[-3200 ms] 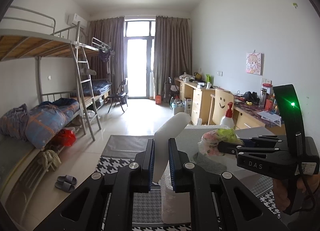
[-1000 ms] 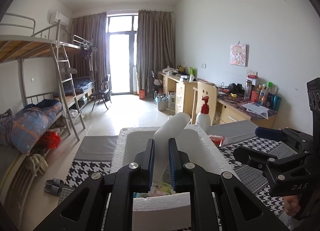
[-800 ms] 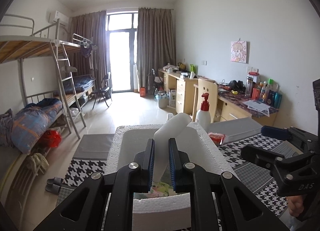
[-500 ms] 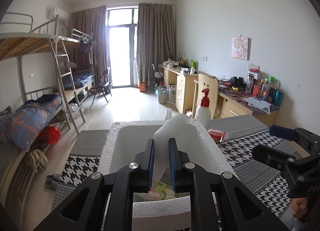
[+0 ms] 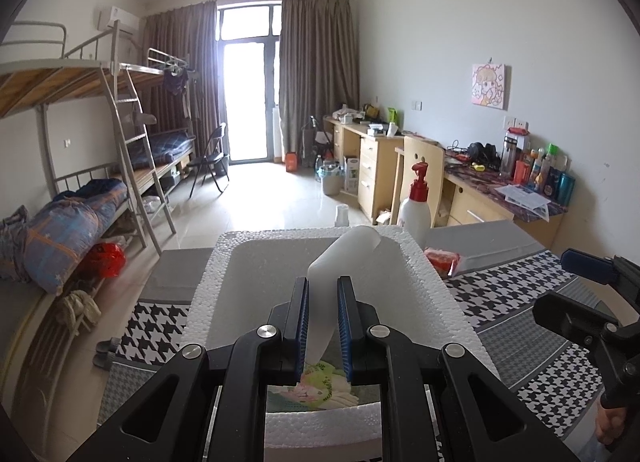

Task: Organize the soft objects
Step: 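Lower the foam roll into the foam box and open the left tool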

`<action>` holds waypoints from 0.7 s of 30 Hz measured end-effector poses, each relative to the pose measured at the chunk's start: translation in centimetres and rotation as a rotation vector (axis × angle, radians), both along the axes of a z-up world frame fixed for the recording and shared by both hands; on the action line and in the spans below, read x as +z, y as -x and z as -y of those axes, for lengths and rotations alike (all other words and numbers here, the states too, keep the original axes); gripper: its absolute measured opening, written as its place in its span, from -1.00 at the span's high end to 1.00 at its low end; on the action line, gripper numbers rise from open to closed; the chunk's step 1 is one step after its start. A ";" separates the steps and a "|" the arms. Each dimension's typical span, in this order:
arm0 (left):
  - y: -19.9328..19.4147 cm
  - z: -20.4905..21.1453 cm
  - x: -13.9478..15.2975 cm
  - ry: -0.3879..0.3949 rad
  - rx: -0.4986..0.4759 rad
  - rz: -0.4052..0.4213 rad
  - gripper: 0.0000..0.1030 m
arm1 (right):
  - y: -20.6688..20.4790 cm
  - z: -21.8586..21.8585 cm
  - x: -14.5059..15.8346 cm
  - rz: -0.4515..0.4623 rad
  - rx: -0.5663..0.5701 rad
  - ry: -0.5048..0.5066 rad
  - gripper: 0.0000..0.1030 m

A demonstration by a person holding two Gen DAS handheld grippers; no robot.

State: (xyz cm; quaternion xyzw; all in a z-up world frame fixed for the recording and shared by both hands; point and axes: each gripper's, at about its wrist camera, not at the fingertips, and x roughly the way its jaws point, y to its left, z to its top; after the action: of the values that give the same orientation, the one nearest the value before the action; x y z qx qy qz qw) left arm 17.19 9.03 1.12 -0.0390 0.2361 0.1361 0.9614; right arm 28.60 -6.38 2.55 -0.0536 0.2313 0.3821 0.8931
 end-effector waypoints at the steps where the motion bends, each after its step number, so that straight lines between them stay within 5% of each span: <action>1: -0.1 0.0 0.0 0.001 0.002 -0.001 0.60 | 0.0 0.1 0.0 -0.001 -0.002 0.000 -0.85; 5: -0.1 0.1 0.1 -0.011 0.033 0.012 0.34 | -0.1 0.4 -0.1 -0.004 -0.009 -0.003 -0.85; 7: -0.1 0.0 0.2 0.000 0.038 0.015 -0.10 | -0.2 0.5 0.0 -0.004 -0.013 -0.002 -0.85; 13: 0.3 0.1 0.5 -0.011 0.056 0.041 -0.70 | -0.1 0.8 0.1 -0.002 -0.019 -0.004 -0.85; 21: 1.3 0.5 1.1 -0.035 0.071 0.087 -0.97 | 0.2 1.2 0.3 0.005 -0.020 -0.011 -0.85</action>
State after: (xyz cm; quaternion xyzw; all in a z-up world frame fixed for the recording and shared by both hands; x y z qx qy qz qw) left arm 15.93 8.49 2.18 -0.0364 0.1902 0.1723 0.9658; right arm 28.38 -7.55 2.88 -0.0476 0.2275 0.3744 0.8977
